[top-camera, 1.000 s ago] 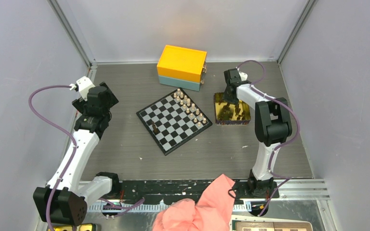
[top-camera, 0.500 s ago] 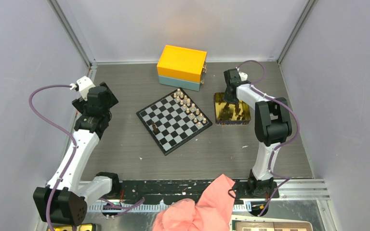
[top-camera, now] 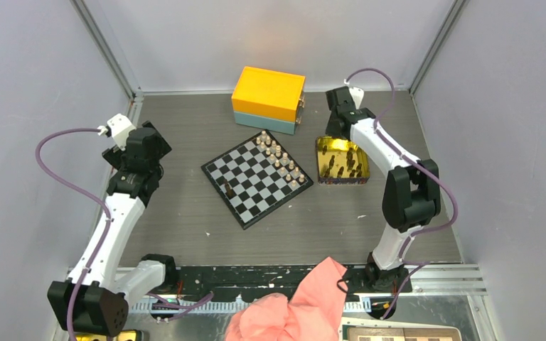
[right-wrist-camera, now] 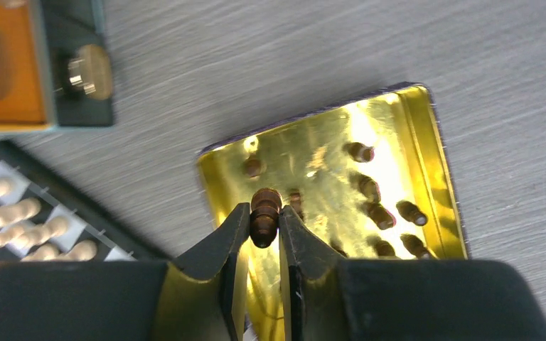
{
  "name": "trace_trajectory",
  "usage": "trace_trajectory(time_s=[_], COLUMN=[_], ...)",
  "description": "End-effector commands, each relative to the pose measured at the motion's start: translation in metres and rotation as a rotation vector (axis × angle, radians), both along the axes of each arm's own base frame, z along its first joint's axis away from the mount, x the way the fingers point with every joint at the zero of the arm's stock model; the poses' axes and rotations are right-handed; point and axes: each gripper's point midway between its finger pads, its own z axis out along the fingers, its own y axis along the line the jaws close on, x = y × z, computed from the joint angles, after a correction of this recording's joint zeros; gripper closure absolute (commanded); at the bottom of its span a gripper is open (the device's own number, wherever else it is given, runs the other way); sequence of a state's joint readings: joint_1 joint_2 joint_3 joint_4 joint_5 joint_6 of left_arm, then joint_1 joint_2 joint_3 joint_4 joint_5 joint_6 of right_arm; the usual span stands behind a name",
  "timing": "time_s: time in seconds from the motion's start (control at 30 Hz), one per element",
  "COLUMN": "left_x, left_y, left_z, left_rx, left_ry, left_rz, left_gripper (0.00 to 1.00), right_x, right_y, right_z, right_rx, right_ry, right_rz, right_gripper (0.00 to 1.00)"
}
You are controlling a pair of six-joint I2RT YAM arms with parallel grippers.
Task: Set up the chess pieces on the board
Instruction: Pick up the chess piece from the storage box, then place the chess piece on the chessboard.
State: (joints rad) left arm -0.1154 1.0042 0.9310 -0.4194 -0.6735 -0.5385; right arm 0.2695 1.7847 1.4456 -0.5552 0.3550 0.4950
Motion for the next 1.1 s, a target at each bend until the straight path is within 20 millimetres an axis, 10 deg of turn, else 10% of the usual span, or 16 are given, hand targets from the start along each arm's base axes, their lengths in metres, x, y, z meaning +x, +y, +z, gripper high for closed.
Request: trace_trajectory(time_s=[0.0, 0.3, 0.63, 1.07], left_x=[-0.007, -0.020, -0.032, -0.045], left_y=[0.010, 0.012, 0.012, 0.005], left_z=[0.034, 0.033, 0.039, 0.024], left_rx=[-0.020, -0.062, -0.075, -0.128], left_ry=[-0.111, -0.131, -0.140, -0.127], left_rz=[0.071, 0.110, 0.108, 0.090], left_gripper=[0.00, 0.00, 0.00, 0.00], right_x=[-0.007, -0.037, -0.059, -0.086], right_y=[0.038, 0.159, 0.288, 0.368], right_z=[0.060, 0.086, 0.070, 0.023], right_rx=[-0.036, -0.019, 0.029, 0.044], right_ry=[-0.108, -0.109, -0.049, 0.061], right_rz=[0.104, 0.430, 0.769, 0.972], right_gripper=[0.99, 0.99, 0.99, 0.99])
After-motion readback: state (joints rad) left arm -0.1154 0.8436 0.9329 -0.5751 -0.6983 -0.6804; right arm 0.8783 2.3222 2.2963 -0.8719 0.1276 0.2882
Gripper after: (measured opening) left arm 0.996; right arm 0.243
